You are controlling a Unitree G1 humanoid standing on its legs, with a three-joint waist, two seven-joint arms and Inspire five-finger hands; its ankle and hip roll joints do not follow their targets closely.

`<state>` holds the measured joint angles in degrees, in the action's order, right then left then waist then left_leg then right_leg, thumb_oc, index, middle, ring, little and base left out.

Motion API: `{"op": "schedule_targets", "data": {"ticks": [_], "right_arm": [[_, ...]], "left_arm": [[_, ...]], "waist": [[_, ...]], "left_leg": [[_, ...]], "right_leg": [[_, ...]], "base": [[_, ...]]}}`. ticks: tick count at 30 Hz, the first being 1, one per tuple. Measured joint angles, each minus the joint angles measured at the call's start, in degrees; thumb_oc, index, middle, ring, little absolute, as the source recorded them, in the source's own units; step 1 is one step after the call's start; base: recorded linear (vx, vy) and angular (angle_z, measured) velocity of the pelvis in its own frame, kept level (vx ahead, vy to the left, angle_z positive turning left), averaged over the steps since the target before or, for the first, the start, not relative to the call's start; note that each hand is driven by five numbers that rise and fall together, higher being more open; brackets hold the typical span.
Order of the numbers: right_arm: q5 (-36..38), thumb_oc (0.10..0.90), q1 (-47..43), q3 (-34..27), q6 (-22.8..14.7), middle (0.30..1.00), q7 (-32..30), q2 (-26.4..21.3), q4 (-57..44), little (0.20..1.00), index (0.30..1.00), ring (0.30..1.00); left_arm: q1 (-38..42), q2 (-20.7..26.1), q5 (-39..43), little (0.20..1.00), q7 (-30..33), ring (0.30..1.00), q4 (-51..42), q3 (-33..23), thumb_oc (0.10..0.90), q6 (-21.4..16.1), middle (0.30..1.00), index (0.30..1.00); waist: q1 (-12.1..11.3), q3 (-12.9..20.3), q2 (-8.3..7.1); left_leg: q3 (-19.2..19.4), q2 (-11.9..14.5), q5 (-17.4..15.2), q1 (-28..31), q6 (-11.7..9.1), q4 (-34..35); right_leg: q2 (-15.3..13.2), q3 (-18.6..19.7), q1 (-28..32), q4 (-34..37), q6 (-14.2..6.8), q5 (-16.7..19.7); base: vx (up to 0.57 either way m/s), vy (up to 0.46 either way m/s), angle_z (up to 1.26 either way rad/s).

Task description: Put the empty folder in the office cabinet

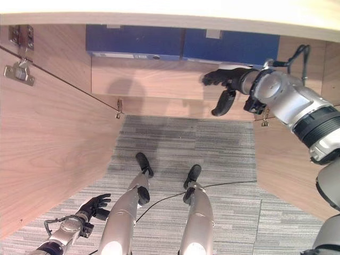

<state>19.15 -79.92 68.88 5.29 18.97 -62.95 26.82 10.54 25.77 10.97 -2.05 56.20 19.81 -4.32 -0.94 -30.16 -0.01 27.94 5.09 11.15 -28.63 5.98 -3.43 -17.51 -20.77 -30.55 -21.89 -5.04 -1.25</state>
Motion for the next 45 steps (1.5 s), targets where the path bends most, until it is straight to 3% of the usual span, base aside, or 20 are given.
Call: {"op": "schedule_targets", "data": {"ticks": [4,7,9,10,13,16,20,22,26,28,30,31,32,34,35,38,39,41,42,45], "right_arm": [[-1.14,0.800,4.88,-1.23,0.00,0.900,2.09,-0.17,-0.29,0.900,0.900,0.900],[-1.19,0.800,10.19,-6.06,0.35,0.900,2.72,-0.54,0.67,0.900,0.900,0.900],[-1.21,0.800,12.05,-8.33,0.36,0.900,2.78,-0.46,1.41,0.900,0.900,0.900],[-1.28,0.800,14.07,-10.83,0.43,0.900,1.89,0.66,3.94,0.900,0.900,0.900],[-2.49,0.800,20.25,-19.49,1.07,0.900,-1.04,4.90,8.39,0.900,0.900,0.900],[-3.41,0.800,22.77,-22.48,1.30,0.900,-1.74,7.65,9.51,0.900,0.900,0.900],[-3.37,0.800,32.90,-26.98,1.39,0.900,-1.53,11.96,8.76,0.900,0.900,0.900],[-3.36,0.800,42.23,-31.30,1.17,0.900,-1.27,16.56,7.63,0.900,0.900,0.900],[-3.08,0.800,56.43,-34.21,1.08,0.900,0.01,21.40,5.13,0.900,0.900,0.900],[-1.54,0.800,63.68,-37.46,0.71,0.900,0.06,22.36,2.94,0.900,0.900,0.900],[-0.48,0.800,67.14,-37.60,1.30,0.900,0.13,23.56,4.35,0.900,0.900,0.900],[-0.39,0.800,70.73,-43.57,0.89,0.900,-1.56,28.91,8.01,0.900,0.900,0.900],[0.32,0.800,72.47,-45.23,0.59,0.900,-2.03,30.44,9.03,0.900,0.900,0.900],[0.36,0.800,75.46,-48.71,0.53,0.900,-2.25,31.55,10.19,0.900,0.900,0.900],[0.15,0.800,78.09,-50.21,1.28,0.900,-2.77,30.99,11.21,0.900,0.900,0.900],[0.03,0.800,81.24,-51.82,2.11,0.900,-3.39,31.50,12.71,0.900,0.900,0.900],[0.06,0.800,83.92,-54.17,2.10,0.900,-4.16,32.98,13.41,0.900,0.900,0.900],[0.14,0.800,87.41,-57.62,1.82,0.900,-5.72,35.76,13.42,0.900,0.900,0.900],[0.21,0.800,88.93,-59.02,1.68,0.900,-6.49,36.65,13.41,0.900,0.900,0.900],[2.44,0.800,92.41,-66.01,-1.05,0.900,-9.72,42.47,13.60,0.900,0.900,0.900]], "left_arm": [[-0.94,-0.13,0.01,0.900,-0.18,0.900,-0.01,-1.32,0.800,0.18,0.900,0.900],[-2.51,-0.33,-0.09,0.900,-0.85,0.900,0.30,-2.83,0.800,0.14,0.900,0.900],[-3.21,-0.61,-0.08,0.900,-1.01,0.900,0.89,-3.48,0.800,0.11,0.900,0.900],[-4.11,-0.83,-0.10,0.900,-1.03,0.900,2.19,-2.75,0.800,0.22,0.900,0.900],[-5.48,-2.33,-0.09,0.900,-0.69,0.900,4.35,-2.79,0.800,0.17,0.900,0.900],[-6.23,-2.50,-0.09,0.900,-0.76,0.900,5.40,-3.06,0.800,0.16,0.900,0.900],[-8.08,-2.51,-0.27,0.900,-0.98,0.900,6.25,-4.25,0.800,0.16,0.900,0.900],[-9.96,-2.55,-0.62,0.900,-0.97,0.900,6.32,-4.86,0.800,0.25,0.900,0.900],[-12.48,-2.51,-1.60,0.900,-1.09,0.900,6.13,-5.91,0.800,0.54,0.900,0.900],[-17.61,0.19,-2.38,0.900,-2.34,0.900,-4.07,-6.66,0.800,2.99,0.900,0.900],[-20.49,0.65,-2.23,0.900,-2.94,0.900,-8.75,-7.22,0.800,0.59,0.900,0.900],[-21.55,2.14,-2.23,0.900,-3.12,0.900,-12.19,-6.61,0.800,2.49,0.900,0.900],[-21.11,1.72,-2.28,0.900,-3.91,0.900,-13.13,-5.85,0.800,2.23,0.900,0.900],[-20.21,-0.42,-2.37,0.900,-4.39,0.900,-11.44,-5.17,0.800,3.00,0.900,0.900],[-18.72,-3.72,-3.00,0.900,-6.02,0.900,-9.31,-3.59,0.800,2.86,0.900,0.900],[-16.64,-5.50,-5.31,0.900,-6.97,0.900,-6.48,-1.96,0.800,2.12,0.900,0.900],[-14.63,-7.22,-7.89,0.900,-6.92,0.900,-1.99,-1.52,0.800,2.45,0.900,0.900],[-14.44,-8.67,-9.53,0.900,-6.91,0.900,2.96,-1.65,0.800,2.90,0.900,0.900],[-14.02,-8.99,-9.50,0.900,-6.41,0.900,4.31,-1.75,0.800,2.72,0.900,0.900],[-12.46,-11.30,-9.68,0.900,-3.69,0.900,11.24,-4.15,0.800,1.67,0.900,0.900]], "waist": [[-0.45,0.24,-0.03],[-0.23,2.19,0.02],[-0.21,3.36,-0.04],[-0.17,6.70,0.06],[0.16,10.18,-0.02],[0.40,11.51,-0.31],[0.36,15.17,-1.76],[0.38,17.55,-3.17],[0.32,20.42,-4.63],[-0.41,20.95,-5.24],[-0.31,21.47,-5.55],[-0.85,22.05,-6.86],[-0.58,22.40,-6.78],[-0.54,23.51,-5.66],[2.23,25.16,-3.20],[3.95,26.80,-2.97],[4.74,28.06,-3.66],[7.41,28.55,-4.35],[7.40,28.58,-4.33],[8.79,29.13,-3.24]], "left_leg": [[-0.07,0.09,-0.87,5.09,-1.57,1.08],[-0.22,0.06,-1.59,7.83,-3.34,1.84],[-0.10,0.29,-1.63,8.48,-3.36,1.93],[0.12,0.25,-1.64,8.41,-3.39,2.81],[-0.15,0.29,-1.37,9.74,-2.85,3.19],[-0.47,0.60,-1.36,11.42,-2.84,3.83],[-1.73,0.90,-1.49,14.26,-3.05,4.87],[-2.39,1.00,-1.81,16.41,-3.57,4.98],[-3.12,1.46,-2.55,19.44,-4.72,5.12],[-3.12,1.89,-2.97,20.24,-5.29,4.35],[-3.23,2.91,-3.09,21.17,-6.16,3.25],[-7.93,3.40,-2.56,20.88,-7.98,0.33],[-10.65,3.76,-2.86,21.12,-8.67,-0.38],[-12.91,3.63,-9.57,21.37,-8.44,-5.85],[-12.53,2.71,-9.64,24.11,-9.29,-0.58],[-11.60,0.99,-7.21,26.56,-9.21,4.96],[-11.06,0.05,-5.64,27.76,-8.69,8.10],[-10.25,-1.29,-5.57,28.18,-7.58,8.37],[-9.21,-1.76,-5.64,28.51,-7.43,8.36],[-6.15,-3.19,-6.50,28.70,-6.10,8.40]], "right_leg": [[0.66,-0.37,5.53,2.85,-0.91,0.23],[1.44,-0.56,9.38,5.54,-1.56,0.74],[1.85,-0.56,10.27,6.95,-1.69,1.11],[2.00,-0.54,10.20,8.04,-1.65,1.44],[3.01,-1.04,12.79,10.15,-1.41,1.93],[3.93,-1.78,15.35,12.04,-1.45,2.33],[5.05,-3.09,19.38,14.70,-1.58,1.87],[5.79,-3.52,22.94,16.69,-1.58,1.83],[6.95,-4.08,27.25,19.45,-1.69,1.58],[7.61,-3.95,28.69,20.08,-1.58,1.54],[8.32,-3.37,29.28,20.63,-1.28,1.37],[7.82,-1.40,29.33,20.47,0.24,1.65],[7.97,-1.34,30.14,21.55,0.28,2.33],[8.15,-1.38,31.98,23.22,0.40,4.08],[8.99,-0.64,31.95,23.64,-0.30,4.72],[8.02,-0.07,31.57,25.46,-1.45,5.81],[7.63,0.78,31.12,26.79,-1.34,6.92],[6.78,2.49,30.90,26.96,-2.20,7.67],[6.32,3.69,30.52,26.70,-2.73,8.11],[4.73,7.07,27.87,24.66,-3.68,9.15]], "base": [[0.10,-0.052,-0.02],[0.12,-0.046,-0.04],[0.04,-0.004,-0.10],[0.04,-0.006,-0.09],[0.06,-0.024,0.00],[0.06,-0.031,0.02],[0.06,-0.044,0.14],[0.05,-0.055,0.10],[0.02,-0.041,0.07],[-0.02,0.016,-0.07],[-0.05,0.175,-0.32],[0.00,0.233,-0.45],[0.01,0.261,-0.49],[-0.03,0.224,-0.25],[-0.03,0.264,-0.11],[-0.06,0.245,-0.12],[-0.12,0.224,-0.26],[-0.17,0.215,-0.32],[-0.24,0.238,-0.34],[-0.21,0.182,-0.47]]}}
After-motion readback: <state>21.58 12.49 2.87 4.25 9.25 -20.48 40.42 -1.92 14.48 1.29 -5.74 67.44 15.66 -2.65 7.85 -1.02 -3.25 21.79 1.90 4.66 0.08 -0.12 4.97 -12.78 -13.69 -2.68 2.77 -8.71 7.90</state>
